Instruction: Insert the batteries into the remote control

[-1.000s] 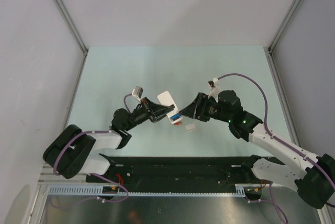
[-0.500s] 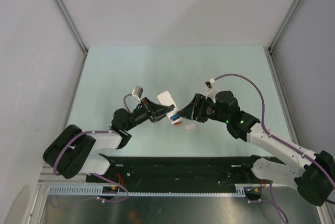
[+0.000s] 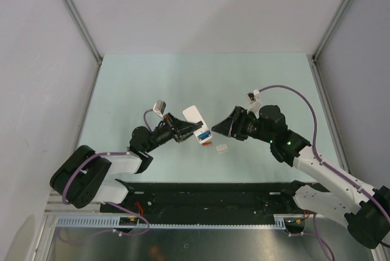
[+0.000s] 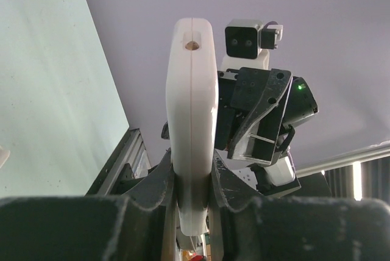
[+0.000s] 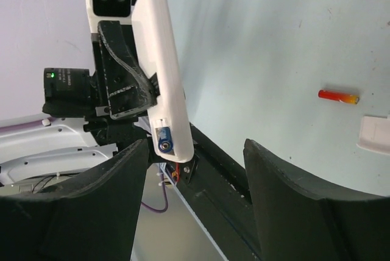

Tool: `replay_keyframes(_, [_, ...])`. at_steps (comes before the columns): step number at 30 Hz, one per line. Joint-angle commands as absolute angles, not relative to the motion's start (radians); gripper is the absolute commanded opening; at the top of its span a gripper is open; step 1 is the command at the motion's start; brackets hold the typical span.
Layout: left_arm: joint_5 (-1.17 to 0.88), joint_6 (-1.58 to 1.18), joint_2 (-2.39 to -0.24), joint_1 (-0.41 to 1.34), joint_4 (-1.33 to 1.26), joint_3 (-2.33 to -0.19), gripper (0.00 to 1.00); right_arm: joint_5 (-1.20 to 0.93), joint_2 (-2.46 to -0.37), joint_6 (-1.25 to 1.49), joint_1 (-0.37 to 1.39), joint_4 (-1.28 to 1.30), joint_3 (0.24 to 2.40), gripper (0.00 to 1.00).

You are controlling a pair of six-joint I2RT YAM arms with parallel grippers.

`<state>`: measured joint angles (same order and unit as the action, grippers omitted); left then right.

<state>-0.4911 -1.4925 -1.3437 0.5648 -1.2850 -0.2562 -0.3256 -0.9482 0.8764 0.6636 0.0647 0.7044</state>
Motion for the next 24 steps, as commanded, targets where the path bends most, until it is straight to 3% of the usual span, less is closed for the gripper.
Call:
replay_keyframes(1, [-0.474,-1.489,-1.327,0.557,-1.443,-0.262,0.0,-0.325,-0.957,0.85,0.666,0.084,0.707,0.68])
replay_keyframes(24, [-0.482,-1.493,-1.327,0.557,-1.443,-0.265,0.0,-0.316,-1.037,0.856,0.706,0.055,0.707,0.68])
